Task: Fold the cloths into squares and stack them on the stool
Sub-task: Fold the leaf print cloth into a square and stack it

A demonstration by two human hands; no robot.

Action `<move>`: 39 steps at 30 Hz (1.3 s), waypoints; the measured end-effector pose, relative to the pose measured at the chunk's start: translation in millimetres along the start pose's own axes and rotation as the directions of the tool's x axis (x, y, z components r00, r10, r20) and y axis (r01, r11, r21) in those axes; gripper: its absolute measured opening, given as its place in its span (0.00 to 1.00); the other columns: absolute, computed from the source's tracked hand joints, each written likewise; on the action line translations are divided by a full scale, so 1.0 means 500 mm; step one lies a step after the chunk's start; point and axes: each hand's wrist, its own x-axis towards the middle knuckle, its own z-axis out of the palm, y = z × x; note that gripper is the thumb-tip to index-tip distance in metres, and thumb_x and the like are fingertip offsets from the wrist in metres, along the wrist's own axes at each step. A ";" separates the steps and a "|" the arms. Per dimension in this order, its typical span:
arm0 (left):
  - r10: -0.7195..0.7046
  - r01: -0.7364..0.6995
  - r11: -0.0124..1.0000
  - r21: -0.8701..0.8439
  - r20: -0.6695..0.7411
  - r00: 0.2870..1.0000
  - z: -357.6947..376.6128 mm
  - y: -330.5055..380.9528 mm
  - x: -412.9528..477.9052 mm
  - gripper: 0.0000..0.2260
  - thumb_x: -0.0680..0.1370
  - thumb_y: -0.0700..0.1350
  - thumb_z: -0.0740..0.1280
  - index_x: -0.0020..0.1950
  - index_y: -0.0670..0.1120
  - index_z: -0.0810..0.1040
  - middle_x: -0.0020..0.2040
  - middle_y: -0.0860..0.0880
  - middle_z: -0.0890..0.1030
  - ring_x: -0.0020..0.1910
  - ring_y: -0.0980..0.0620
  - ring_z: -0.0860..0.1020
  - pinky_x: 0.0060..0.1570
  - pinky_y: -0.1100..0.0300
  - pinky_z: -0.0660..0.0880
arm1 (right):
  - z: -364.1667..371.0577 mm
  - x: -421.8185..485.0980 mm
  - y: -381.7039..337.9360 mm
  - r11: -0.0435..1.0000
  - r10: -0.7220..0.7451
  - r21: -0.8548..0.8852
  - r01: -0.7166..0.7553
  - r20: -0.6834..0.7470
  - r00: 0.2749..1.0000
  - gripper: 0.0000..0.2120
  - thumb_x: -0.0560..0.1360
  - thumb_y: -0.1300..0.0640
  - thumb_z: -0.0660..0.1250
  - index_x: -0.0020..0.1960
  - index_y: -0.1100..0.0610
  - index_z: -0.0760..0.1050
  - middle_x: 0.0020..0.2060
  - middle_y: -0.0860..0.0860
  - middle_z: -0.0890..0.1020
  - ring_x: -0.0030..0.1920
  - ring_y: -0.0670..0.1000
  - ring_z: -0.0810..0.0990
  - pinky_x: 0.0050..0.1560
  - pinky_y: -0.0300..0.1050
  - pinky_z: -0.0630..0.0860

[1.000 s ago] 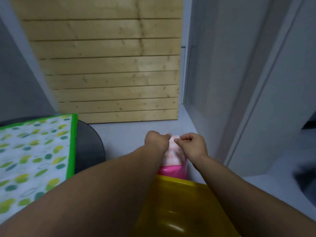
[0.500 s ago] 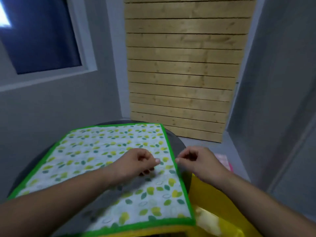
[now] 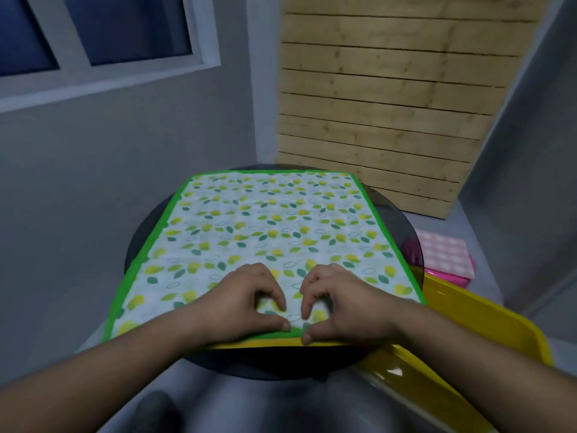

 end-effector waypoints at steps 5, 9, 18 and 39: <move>-0.015 0.016 0.997 -0.073 0.013 1.000 0.018 -0.024 -0.014 0.17 0.64 0.63 0.77 0.50 0.61 0.83 0.54 0.60 0.73 0.60 0.61 0.69 0.65 0.56 0.66 | 0.021 -0.002 0.006 1.000 0.023 -0.006 -0.024 -0.015 1.000 0.16 0.64 0.37 0.76 0.47 0.40 0.78 0.56 0.38 0.70 0.62 0.43 0.65 0.66 0.47 0.64; -0.019 0.019 0.997 -0.081 0.008 1.000 0.022 -0.027 -0.015 0.20 0.61 0.67 0.75 0.50 0.63 0.83 0.54 0.62 0.72 0.62 0.61 0.67 0.67 0.54 0.66 | 0.025 -0.008 -0.001 1.000 0.028 -0.010 -0.028 -0.014 1.000 0.12 0.65 0.38 0.76 0.45 0.36 0.77 0.58 0.37 0.69 0.63 0.40 0.64 0.68 0.47 0.60; -0.027 0.028 0.995 -0.092 0.007 1.000 0.024 -0.022 -0.015 0.21 0.59 0.69 0.73 0.49 0.65 0.82 0.54 0.63 0.72 0.62 0.62 0.67 0.67 0.53 0.66 | 0.031 -0.017 -0.006 0.998 0.045 0.043 -0.043 -0.047 0.998 0.07 0.69 0.42 0.75 0.45 0.40 0.82 0.59 0.36 0.71 0.64 0.40 0.65 0.69 0.50 0.62; -0.058 0.064 0.950 -0.305 0.028 0.998 -0.011 0.002 -0.015 0.12 0.65 0.52 0.82 0.46 0.55 0.86 0.54 0.55 0.79 0.56 0.60 0.78 0.58 0.70 0.70 | 0.008 -0.012 -0.025 0.982 0.117 0.143 -0.120 0.027 0.993 0.03 0.76 0.48 0.70 0.44 0.45 0.80 0.60 0.39 0.72 0.58 0.33 0.66 0.58 0.32 0.61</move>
